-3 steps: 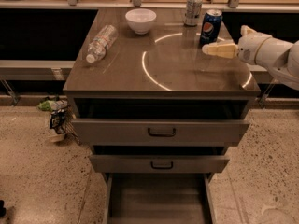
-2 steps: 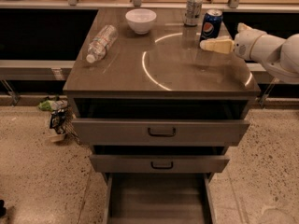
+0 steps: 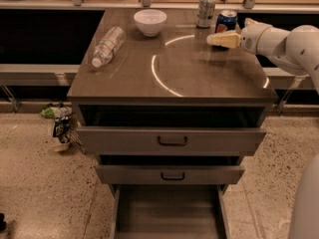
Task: Place pepsi can into bottom drawer
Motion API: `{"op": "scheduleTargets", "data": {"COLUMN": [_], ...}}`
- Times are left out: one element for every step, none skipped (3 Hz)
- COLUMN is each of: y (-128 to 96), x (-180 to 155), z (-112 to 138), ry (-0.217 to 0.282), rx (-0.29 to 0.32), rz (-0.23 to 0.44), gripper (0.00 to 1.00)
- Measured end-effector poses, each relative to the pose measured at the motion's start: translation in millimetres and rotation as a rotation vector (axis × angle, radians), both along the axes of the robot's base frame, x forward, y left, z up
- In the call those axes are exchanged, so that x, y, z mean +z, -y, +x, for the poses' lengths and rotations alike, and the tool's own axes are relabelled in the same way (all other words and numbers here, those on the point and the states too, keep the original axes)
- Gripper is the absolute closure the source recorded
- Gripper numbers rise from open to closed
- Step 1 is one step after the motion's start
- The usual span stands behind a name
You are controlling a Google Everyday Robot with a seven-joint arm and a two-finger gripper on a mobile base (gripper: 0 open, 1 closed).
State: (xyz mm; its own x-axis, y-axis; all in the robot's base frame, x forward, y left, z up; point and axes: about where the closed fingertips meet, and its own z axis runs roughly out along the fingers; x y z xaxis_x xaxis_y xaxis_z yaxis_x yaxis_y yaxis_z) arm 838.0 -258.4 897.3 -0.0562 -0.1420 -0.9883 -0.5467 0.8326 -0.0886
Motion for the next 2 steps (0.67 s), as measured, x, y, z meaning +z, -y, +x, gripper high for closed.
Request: {"op": "scheduleTargets", "data": {"y": [-17,-31], "x": [1,-1], "z": [12,17], "ry": [0.005,0.007], "rx": [0.043,0.100], "rz": [-0.014,-0.026], "gripper": [0.16,0.47]}}
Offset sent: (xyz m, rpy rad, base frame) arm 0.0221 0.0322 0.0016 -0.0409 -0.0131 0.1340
